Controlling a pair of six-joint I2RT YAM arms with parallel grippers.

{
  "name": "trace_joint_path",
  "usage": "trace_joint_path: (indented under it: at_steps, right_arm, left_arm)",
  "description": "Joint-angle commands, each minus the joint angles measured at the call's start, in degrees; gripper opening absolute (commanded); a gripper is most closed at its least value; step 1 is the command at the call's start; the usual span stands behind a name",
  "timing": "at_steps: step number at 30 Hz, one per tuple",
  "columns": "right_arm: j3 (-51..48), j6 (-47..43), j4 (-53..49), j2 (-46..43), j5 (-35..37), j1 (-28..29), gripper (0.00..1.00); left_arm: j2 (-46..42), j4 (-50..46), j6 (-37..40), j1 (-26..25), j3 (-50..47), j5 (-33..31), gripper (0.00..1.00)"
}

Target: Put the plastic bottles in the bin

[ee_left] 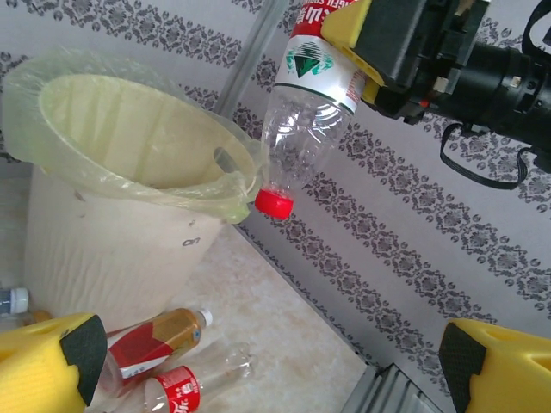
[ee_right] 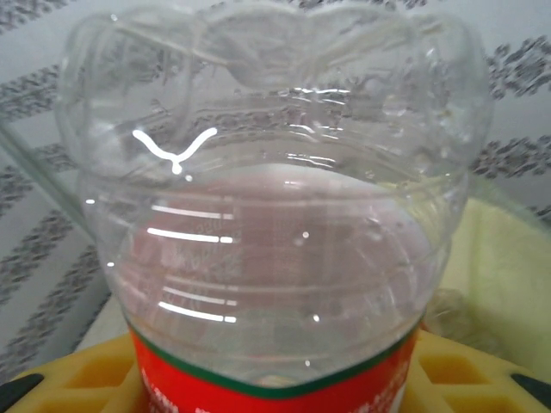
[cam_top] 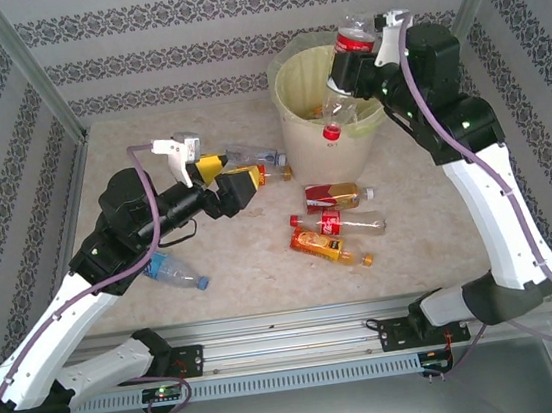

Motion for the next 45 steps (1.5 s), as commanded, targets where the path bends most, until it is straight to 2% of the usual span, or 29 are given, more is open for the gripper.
trace_joint_path:
  at_steps: [1,5,17,24,32,40,45]
  right_arm:
    - [2.7,-4.6,2.2,2.8,6.3,-1.1,0.51]
    - [5.6,-6.9,2.8,7.3,9.8,-2.1,0.51]
    - [8.6,-8.2,2.3,18.7,11.4,-7.1,0.51]
    - [13.6,-7.0,-4.6,25.0,1.7,-8.3,0.51]
    - [13.2,-5.5,-7.1,29.5,-4.5,-8.4,0.54]
    - [11.9,-5.1,-8.6,30.2,-6.2,-8.4,0.62]
    - [12.6,-4.8,-8.9,29.1,-6.8,-8.5,0.77]
  left_arm:
    - [-0.7,-2.1,2.7,-0.3,1.6,-2.0,1.00]
    - [-0.9,-3.7,2.8,-0.3,1.5,-2.4,1.00]
    - [-3.2,-9.3,2.5,-0.3,0.1,-4.6,1.00]
    - [-4.2,-11.0,1.6,-0.3,-1.8,-4.9,1.00]
    - [-4.5,-10.4,0.7,-0.3,-2.7,-4.8,1.00]
    - [-4.7,-10.5,0.1,-0.3,-4.0,-4.9,1.00]
    - [-4.3,-10.4,0.1,-0.3,-4.7,-4.8,1.00]
